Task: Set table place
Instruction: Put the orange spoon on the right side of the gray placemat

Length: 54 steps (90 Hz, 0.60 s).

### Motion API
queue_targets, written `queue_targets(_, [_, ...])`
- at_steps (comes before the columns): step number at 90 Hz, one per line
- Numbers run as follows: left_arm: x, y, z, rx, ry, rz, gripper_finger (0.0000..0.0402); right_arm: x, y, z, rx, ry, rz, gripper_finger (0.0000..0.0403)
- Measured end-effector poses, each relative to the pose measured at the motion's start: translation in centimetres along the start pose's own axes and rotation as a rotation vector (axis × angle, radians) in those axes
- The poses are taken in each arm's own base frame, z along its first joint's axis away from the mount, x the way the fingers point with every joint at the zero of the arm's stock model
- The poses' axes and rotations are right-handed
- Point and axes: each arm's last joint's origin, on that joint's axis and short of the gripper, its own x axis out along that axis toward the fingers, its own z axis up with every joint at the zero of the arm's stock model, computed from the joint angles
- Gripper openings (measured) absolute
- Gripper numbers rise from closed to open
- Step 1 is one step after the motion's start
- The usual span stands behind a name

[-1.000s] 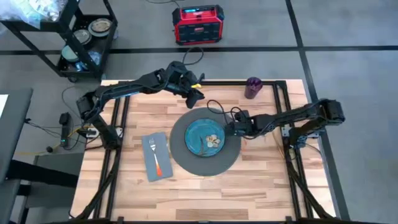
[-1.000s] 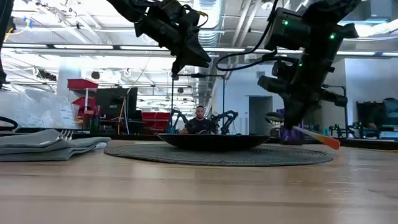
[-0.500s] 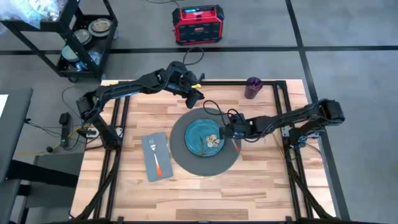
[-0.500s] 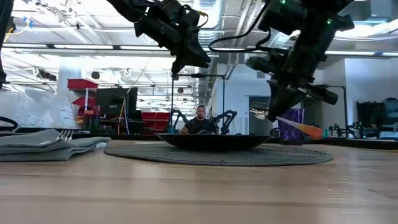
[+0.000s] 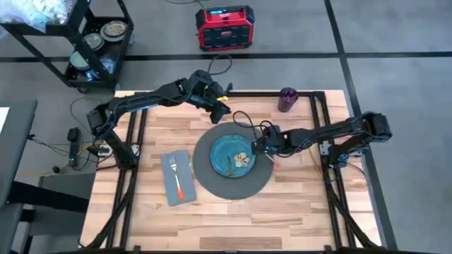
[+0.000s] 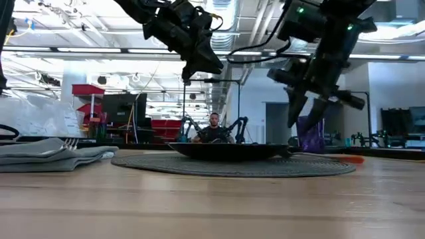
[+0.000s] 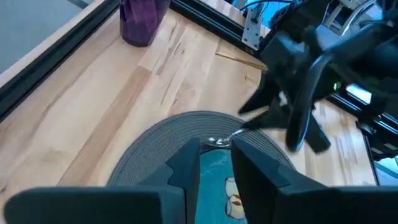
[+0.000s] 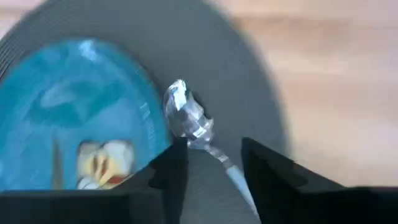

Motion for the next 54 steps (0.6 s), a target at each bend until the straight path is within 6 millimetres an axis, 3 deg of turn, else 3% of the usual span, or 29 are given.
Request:
queue_targets(10, [0.0,0.0,-0.1,-0.004,0.007,0.001,0.0075,-0.6,-0.6,0.3,-0.084,0.000,-0.030,0.0181])
queue_targets(23, [0.0,0.0,-0.1,-0.007,0.012,0.002,0.0075,-0.7,-0.8,0.3,-0.223,0.011,-0.044,0.0177])
queue_targets(41, [0.0,0.0,-0.3,-0.010,0.025,0.004,0.0075,0.2,-0.5,-0.8,-0.480,0.110,-0.031,0.0118])
queue_targets(54, [0.0,0.1,-0.4,-0.009,0.036,0.006,0.0075,1.4,-0.3,-1.5,-0.575,0.145,-0.050,0.0075])
